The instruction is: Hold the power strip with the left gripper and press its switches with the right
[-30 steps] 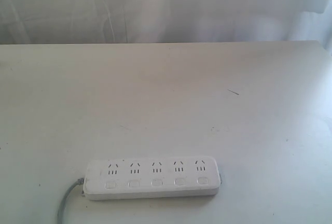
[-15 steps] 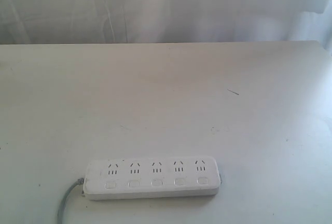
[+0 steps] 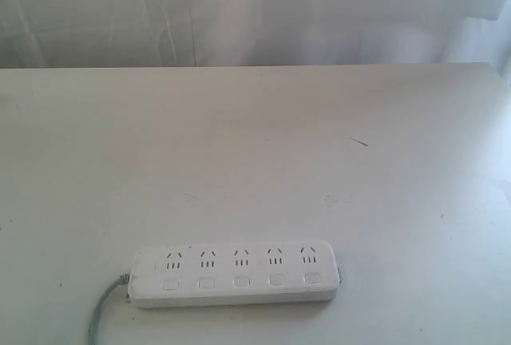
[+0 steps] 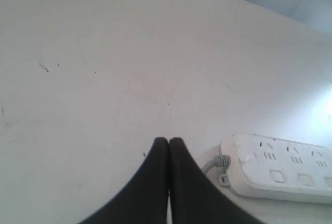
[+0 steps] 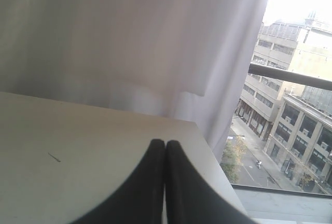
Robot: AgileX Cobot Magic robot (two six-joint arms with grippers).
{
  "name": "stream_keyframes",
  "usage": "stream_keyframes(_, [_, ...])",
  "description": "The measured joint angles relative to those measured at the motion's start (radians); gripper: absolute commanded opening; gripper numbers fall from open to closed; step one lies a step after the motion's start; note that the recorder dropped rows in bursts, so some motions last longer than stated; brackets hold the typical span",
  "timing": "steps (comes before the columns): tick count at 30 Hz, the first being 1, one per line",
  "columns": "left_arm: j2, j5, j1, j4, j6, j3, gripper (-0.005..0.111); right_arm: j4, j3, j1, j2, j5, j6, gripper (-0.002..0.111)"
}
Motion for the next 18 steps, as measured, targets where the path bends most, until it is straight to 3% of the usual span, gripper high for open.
stream_keyframes(6, [0.000, 0.002, 0.000, 0.003, 0.027, 0.000, 0.000, 0.002, 0.000, 0.000, 0.000, 0.000, 0.000, 0.000])
stream_keyframes(11, [0.000, 0.082, 0.000, 0.072, 0.342, 0.000, 0.000, 0.002, 0.000, 0.000, 0.000, 0.000, 0.000, 0.000])
stream_keyframes(18, [0.000, 0.095, 0.000, 0.089, 0.434, 0.000, 0.000, 0.002, 0.000, 0.000, 0.000, 0.000, 0.000, 0.000])
